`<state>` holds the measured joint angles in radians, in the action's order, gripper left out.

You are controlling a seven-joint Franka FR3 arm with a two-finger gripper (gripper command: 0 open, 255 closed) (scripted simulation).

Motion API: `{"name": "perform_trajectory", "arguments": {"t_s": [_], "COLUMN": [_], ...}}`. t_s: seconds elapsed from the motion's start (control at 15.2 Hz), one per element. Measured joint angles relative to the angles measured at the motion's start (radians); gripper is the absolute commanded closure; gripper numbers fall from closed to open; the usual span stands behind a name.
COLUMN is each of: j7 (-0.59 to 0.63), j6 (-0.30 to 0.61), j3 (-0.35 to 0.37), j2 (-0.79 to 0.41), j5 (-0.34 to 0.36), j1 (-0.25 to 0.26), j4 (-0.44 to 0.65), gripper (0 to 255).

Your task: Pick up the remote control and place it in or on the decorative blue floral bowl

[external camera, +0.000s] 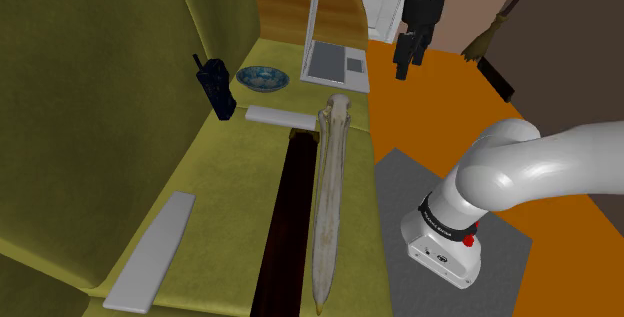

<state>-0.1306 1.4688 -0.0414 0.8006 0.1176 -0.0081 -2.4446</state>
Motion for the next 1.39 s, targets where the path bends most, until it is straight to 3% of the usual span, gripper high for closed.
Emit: {"name": "perform_trajectory", "arguments": {"t_s": [0.13, 0.46, 1.39], "j7": [0.000, -0.015, -0.094], "j6": [0.015, 0.170, 0.607], "j3": [0.002, 0.010, 0.051], "j2": [-0.008, -0.107, -0.553], "j5": [-0.004, -0.031, -0.111], "j1": [0.005, 0.043, 0.152], "j4": [-0.005, -0.034, 0.063], "gripper": [0, 0, 0]}}
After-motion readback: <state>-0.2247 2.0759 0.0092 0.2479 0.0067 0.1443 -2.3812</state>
